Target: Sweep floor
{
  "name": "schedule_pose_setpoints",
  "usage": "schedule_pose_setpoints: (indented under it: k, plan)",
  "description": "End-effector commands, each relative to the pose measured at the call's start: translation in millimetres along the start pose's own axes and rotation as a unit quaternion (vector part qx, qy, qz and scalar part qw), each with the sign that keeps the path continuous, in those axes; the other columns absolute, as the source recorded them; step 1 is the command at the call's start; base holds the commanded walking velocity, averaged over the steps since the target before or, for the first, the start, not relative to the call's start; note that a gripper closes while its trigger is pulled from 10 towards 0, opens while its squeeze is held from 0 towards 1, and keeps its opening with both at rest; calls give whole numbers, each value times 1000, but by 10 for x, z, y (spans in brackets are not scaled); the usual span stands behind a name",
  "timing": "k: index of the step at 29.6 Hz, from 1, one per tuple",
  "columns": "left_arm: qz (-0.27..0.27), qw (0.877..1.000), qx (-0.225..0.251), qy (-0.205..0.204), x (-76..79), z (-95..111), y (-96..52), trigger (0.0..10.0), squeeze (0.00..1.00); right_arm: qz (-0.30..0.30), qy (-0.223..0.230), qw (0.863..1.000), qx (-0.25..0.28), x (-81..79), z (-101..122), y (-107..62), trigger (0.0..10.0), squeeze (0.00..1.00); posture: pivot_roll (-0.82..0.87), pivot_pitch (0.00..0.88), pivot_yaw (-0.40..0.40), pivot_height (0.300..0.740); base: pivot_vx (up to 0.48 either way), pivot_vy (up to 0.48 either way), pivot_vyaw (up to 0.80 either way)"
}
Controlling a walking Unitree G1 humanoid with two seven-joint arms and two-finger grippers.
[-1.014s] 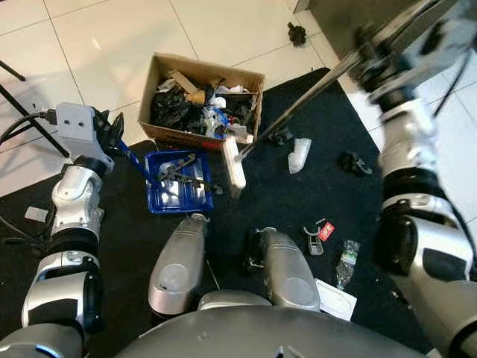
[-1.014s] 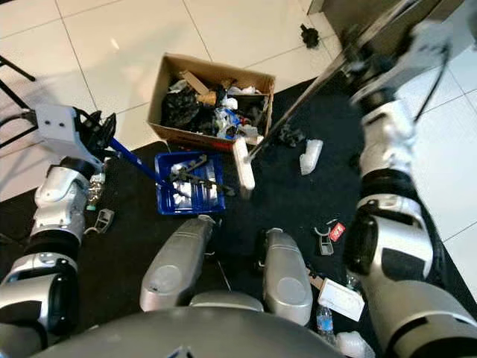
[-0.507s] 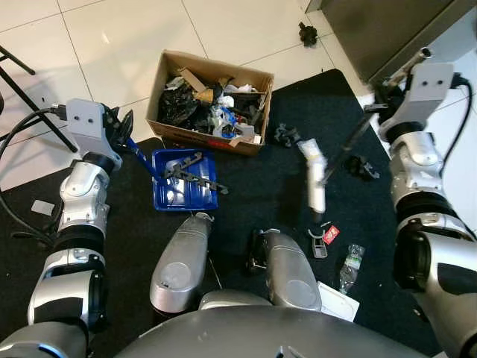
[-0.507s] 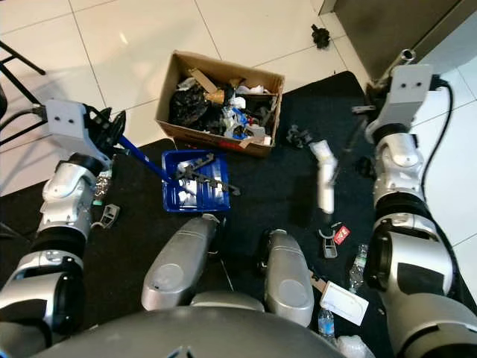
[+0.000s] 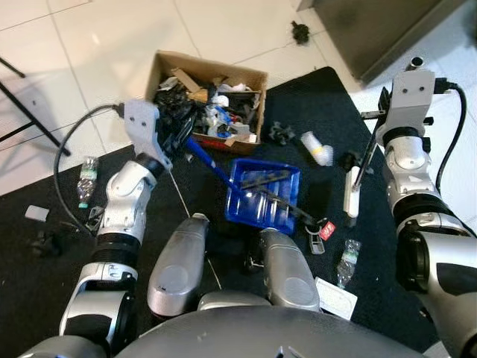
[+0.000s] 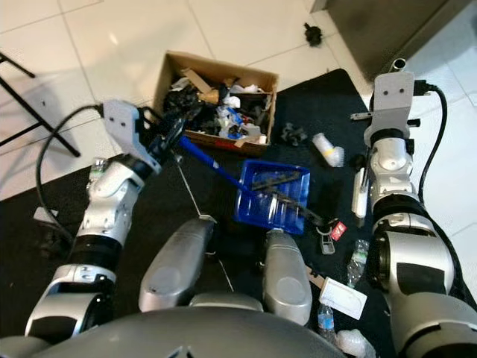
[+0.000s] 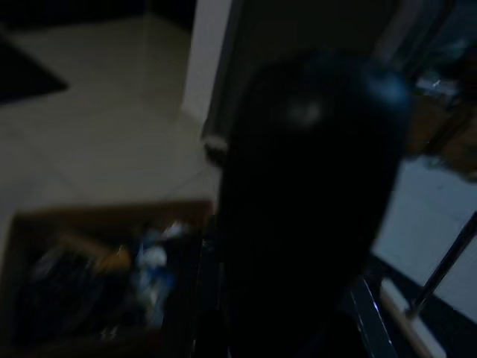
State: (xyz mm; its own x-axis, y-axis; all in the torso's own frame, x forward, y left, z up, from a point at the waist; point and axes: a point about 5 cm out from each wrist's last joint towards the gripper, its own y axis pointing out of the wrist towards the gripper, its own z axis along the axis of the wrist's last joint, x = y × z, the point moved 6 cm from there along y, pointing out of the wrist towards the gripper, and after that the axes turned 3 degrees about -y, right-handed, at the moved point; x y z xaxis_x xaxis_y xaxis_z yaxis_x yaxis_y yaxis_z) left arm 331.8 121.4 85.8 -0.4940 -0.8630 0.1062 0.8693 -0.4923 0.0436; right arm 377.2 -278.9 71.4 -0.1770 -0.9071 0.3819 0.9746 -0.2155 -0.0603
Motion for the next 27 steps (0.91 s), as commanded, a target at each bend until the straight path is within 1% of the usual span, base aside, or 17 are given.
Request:
schedule_pose_setpoints:
  k: [1,2,5,8,9,12,13,15,16,18,19,21,22,23,24,25,27]
  plan:
    - [9,999,28,13,-21,172,-3,10000,59,3,-17,1000,4,-29,-5,-12,10000,0,203,87,-86,740,0,0,0]
    - [9,999,28,13,-21,172,-3,10000,59,3,-17,1000,4,-29,-5,-12,10000,0,203,87,-86,740,0,0,0]
    - [10,998,59,15,7,395,80,10000,59,0,-27,1000,2,-68,-18,-18,10000,0,214,71,-89,740,0,0,0]
    - [10,998,59,15,7,395,80,10000,59,0,-27,1000,2,-68,-18,-18,10000,0,214,71,-89,740,0,0,0]
    - [9,997,71,11,20,477,118,10000,59,-2,-31,1000,1,-67,-25,-19,10000,0,214,68,-88,740,0,0,0]
    - [5,994,107,-25,57,713,274,10000,59,-8,-44,999,1,-48,-34,-21,10000,0,208,62,-84,740,0,0,0]
    - [5,994,107,-25,57,713,274,10000,59,-8,-44,999,1,-48,-34,-21,10000,0,208,62,-84,740,0,0,0]
    - [-5,993,117,-31,99,804,327,10000,59,-11,-44,999,0,-43,-44,-26,10000,0,207,60,-81,740,0,0,0]
    - [-5,993,117,-31,99,804,327,10000,59,-11,-44,999,0,-43,-44,-26,10000,0,207,60,-81,740,0,0,0]
    - [-13,992,125,-32,133,884,360,10000,59,-14,-44,999,-3,-37,-62,-34,10000,0,206,59,-80,740,0,0,0]
    - [-13,992,125,-32,133,884,360,10000,59,-14,-44,999,-3,-37,-62,-34,10000,0,206,59,-80,740,0,0,0]
    - [-17,989,143,-32,145,1034,406,10000,63,-18,-45,999,-10,-29,-96,-45,10000,0,208,56,-77,740,0,0,0]
    - [-17,988,153,-27,137,1123,424,10000,63,-20,-46,999,-12,-27,-108,-50,10000,0,208,56,-77,740,0,0,0]
    - [-17,988,153,-27,137,1123,424,10000,63,-20,-46,999,-12,-27,-108,-50,10000,0,208,56,-77,740,0,0,0]
    - [-6,985,175,0,30,1339,423,10000,71,-22,-46,999,-13,-31,-118,-55,10000,0,209,56,-72,740,0,0,0]
    - [-6,985,175,0,30,1339,423,10000,71,-22,-46,999,-13,-31,-118,-55,10000,0,209,56,-72,740,0,0,0]
    - [10,981,193,31,-121,1544,387,10000,75,-23,-44,999,-14,-29,-130,-63,10000,0,212,57,-71,740,0,0,0]
